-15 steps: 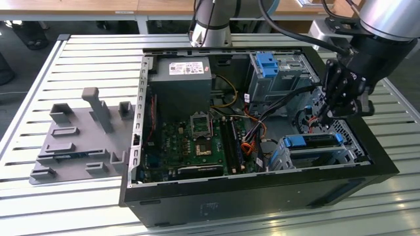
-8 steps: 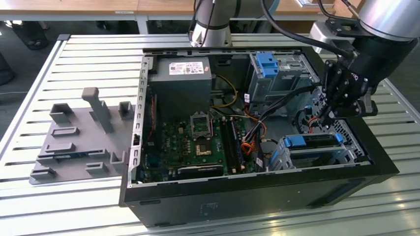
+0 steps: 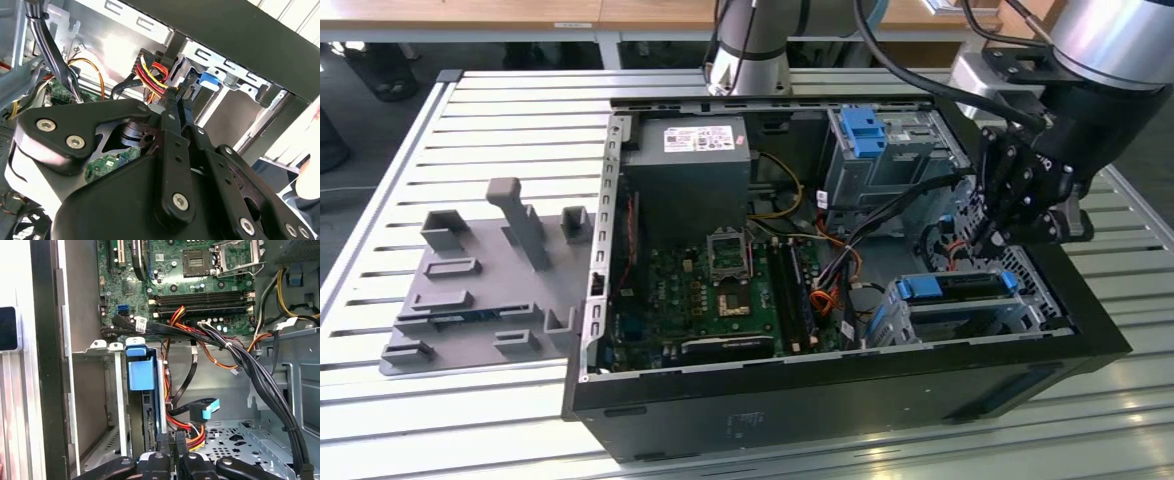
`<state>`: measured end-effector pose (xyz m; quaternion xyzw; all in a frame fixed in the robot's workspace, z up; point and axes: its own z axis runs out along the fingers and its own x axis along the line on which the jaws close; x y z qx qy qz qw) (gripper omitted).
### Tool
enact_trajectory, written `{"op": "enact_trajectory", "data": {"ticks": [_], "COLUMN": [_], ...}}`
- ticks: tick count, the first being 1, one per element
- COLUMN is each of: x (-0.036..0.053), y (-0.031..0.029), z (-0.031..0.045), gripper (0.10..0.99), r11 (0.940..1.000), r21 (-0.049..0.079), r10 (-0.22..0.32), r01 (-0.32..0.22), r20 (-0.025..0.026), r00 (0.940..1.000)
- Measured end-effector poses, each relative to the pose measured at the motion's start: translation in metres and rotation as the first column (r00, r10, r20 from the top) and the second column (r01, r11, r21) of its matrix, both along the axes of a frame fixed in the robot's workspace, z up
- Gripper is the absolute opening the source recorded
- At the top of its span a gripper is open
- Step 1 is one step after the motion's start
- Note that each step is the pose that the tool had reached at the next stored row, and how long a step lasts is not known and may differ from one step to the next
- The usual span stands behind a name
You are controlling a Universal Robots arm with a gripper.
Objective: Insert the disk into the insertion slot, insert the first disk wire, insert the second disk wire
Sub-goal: 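Insert the first disk wire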
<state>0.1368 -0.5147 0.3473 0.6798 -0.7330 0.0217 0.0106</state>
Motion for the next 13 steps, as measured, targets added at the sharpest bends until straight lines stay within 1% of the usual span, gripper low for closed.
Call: {"op": "enact_trajectory", "data": {"ticks": [4, 6, 10, 13], "x": [-0.0006, -0.0019, -0.0041, -0.0045], "y": [-0.0046, -0.0055, -0.0062, -0.0064], "z": [-0.0007, -0.0012, -0.0025, -0.0037], "gripper": [0.165, 0.165, 0.165, 0.165], "r11": [1.0000, 1.0000, 0.9999, 0.9999], "r21": [0.001, 0.001, 0.004, 0.005], "r10": [0.006, 0.008, 0.009, 0.009], "r01": [-0.006, -0.008, -0.009, -0.009], "r20": [0.0026, 0.0049, 0.0152, 0.0203], "r00": [1.0000, 1.0000, 0.9998, 0.9998]}}
